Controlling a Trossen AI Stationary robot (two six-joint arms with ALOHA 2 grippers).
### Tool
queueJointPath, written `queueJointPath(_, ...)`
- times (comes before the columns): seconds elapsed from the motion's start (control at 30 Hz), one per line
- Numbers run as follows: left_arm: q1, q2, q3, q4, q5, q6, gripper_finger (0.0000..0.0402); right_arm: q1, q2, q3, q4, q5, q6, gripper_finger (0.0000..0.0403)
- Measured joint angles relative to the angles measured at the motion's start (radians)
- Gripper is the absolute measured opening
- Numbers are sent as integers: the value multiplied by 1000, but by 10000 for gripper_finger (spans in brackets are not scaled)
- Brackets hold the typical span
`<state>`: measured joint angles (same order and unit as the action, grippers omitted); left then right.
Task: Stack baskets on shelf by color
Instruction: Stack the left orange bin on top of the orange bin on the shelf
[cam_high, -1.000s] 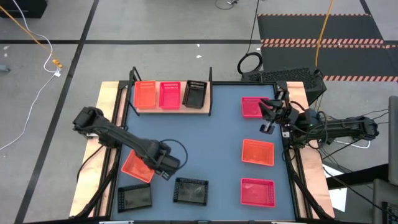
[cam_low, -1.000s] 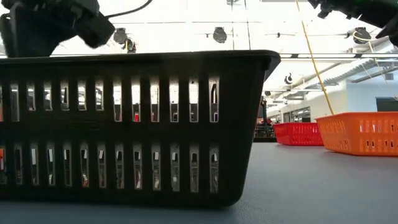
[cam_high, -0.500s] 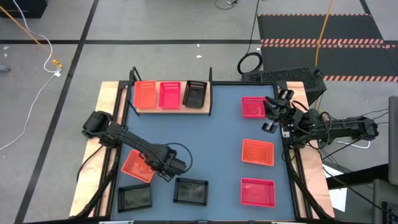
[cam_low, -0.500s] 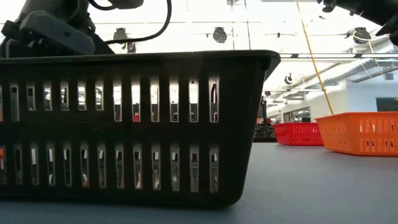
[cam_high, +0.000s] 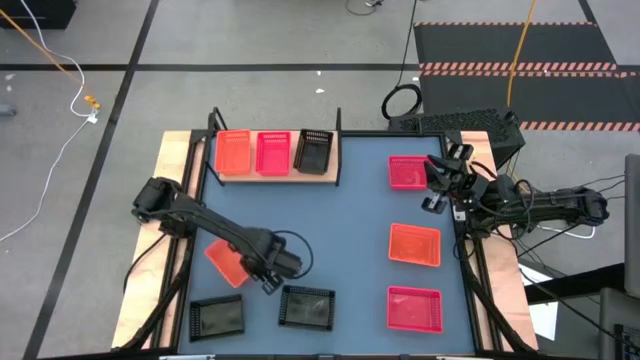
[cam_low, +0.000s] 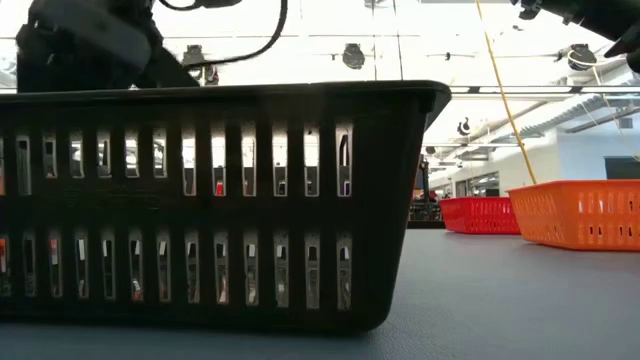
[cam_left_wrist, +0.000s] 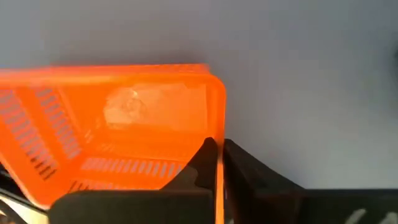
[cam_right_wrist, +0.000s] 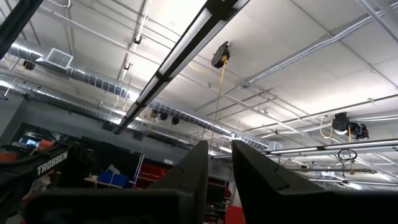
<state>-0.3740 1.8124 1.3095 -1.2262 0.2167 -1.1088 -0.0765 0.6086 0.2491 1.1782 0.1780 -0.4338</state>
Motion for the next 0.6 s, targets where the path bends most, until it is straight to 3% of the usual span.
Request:
queueJointPath(0.3, -1, -109, 131, -67, 58, 172, 7, 0, 0, 0, -4, 0, 2, 66)
queueJointPath(0.4, -13, -166, 231, -177, -12, 210, 8, 0, 0, 0, -4, 0, 3, 66)
queueJointPath(0.5, -22, -202, 344, -341, -146, 298, 3, 0, 0, 0, -4, 0, 4, 66)
queueJointPath(0.6, -22, -257, 385, -320, -309, 396, 4, 0, 0, 0, -4, 0, 21, 66)
